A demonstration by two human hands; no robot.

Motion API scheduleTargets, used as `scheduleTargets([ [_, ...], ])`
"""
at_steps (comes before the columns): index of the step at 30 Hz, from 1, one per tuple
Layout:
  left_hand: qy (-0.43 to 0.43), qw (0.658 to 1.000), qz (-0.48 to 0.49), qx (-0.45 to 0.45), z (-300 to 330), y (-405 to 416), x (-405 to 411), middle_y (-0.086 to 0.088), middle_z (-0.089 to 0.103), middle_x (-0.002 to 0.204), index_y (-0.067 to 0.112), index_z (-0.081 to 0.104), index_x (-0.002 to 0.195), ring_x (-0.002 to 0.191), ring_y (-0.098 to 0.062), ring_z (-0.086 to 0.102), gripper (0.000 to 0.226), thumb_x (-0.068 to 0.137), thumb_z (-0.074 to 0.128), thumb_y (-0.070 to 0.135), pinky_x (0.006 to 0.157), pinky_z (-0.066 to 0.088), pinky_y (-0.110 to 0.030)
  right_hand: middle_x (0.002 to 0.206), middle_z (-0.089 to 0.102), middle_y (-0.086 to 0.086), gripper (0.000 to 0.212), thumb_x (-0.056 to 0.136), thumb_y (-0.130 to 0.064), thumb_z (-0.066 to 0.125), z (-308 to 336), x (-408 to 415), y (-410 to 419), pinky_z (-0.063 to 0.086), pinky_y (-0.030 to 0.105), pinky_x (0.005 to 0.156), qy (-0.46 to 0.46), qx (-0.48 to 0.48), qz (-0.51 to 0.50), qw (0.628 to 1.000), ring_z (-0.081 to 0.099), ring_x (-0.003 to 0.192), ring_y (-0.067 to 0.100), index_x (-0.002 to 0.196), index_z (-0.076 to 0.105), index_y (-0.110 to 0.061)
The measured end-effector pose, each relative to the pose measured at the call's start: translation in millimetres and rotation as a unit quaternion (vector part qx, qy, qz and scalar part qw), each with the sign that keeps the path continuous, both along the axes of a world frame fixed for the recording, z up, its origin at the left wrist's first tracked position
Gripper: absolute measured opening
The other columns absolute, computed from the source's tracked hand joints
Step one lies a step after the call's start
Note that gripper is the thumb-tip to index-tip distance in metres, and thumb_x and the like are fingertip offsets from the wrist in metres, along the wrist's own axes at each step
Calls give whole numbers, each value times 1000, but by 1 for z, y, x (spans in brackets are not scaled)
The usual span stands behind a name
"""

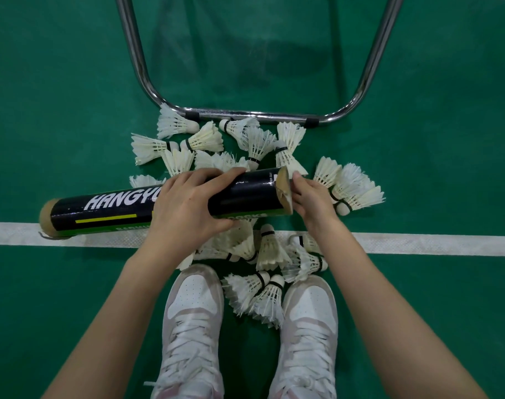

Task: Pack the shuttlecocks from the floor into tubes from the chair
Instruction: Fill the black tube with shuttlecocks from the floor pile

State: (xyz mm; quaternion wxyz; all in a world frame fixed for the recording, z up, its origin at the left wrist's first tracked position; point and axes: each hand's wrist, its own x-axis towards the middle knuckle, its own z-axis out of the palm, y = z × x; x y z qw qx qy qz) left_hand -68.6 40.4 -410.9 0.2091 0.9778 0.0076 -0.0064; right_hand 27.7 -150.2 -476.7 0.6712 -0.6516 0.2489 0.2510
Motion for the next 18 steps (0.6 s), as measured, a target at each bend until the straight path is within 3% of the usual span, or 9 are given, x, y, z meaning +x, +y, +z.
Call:
scheduleTargets([
  [4, 2, 1000, 7, -3, -3, 1, 3, -2, 59, 119, 36, 44, 136, 106, -28, 52, 82, 63, 80, 42, 94, 34, -41, 98, 58, 16, 38, 93, -29, 56, -4, 11, 14, 53, 28, 68, 28, 13, -6, 999, 58, 82, 24, 111, 54, 4],
  [9, -2, 1000, 5, -4, -6, 2, 4, -2, 59, 117, 35, 43, 137, 105, -28, 53, 82, 63, 78, 45, 93, 35, -43, 121, 59, 21, 37, 91, -28, 58, -10, 19, 17, 51, 41, 92, 75, 41, -75, 994, 60, 105, 32, 116, 53, -1],
  [11, 1, 1000, 4, -2, -7, 2, 4, -2, 59, 117, 34, 43, 136, 105, -28, 53, 82, 63, 79, 45, 93, 35, -43, 118, 58, 17, 28, 92, -25, 58, -6, 13, 10, 50, 40, 94, 69, 80, -93, 990, 57, 106, 27, 110, 54, -5],
  [13, 5, 1000, 5, -1, -8, 2, 4, -2, 59, 117, 35, 43, 136, 105, -28, 53, 82, 63, 79, 44, 95, 35, -43, 113, 57, 10, 20, 91, -25, 58, 6, 2, 4, 51, 32, 86, 49, 90, -109, 989, 55, 102, 21, 104, 55, -10],
  [15, 4, 1000, 7, -4, -8, 3, 4, -2, 59, 118, 35, 42, 137, 106, -28, 53, 82, 64, 79, 43, 95, 35, -43, 112, 60, 3, 25, 92, -26, 58, 20, -13, -4, 51, 27, 85, -2, 40, -118, 992, 57, 101, 18, 110, 58, -9],
  [18, 3, 1000, 13, -13, -6, 4, 5, -2, 59, 118, 35, 43, 137, 105, -28, 53, 80, 65, 78, 43, 94, 36, -44, 88, 49, 5, 28, 95, -26, 53, 47, -33, -14, 42, 32, 79, -133, -46, -93, 986, 46, 81, 18, 91, 55, 1],
])
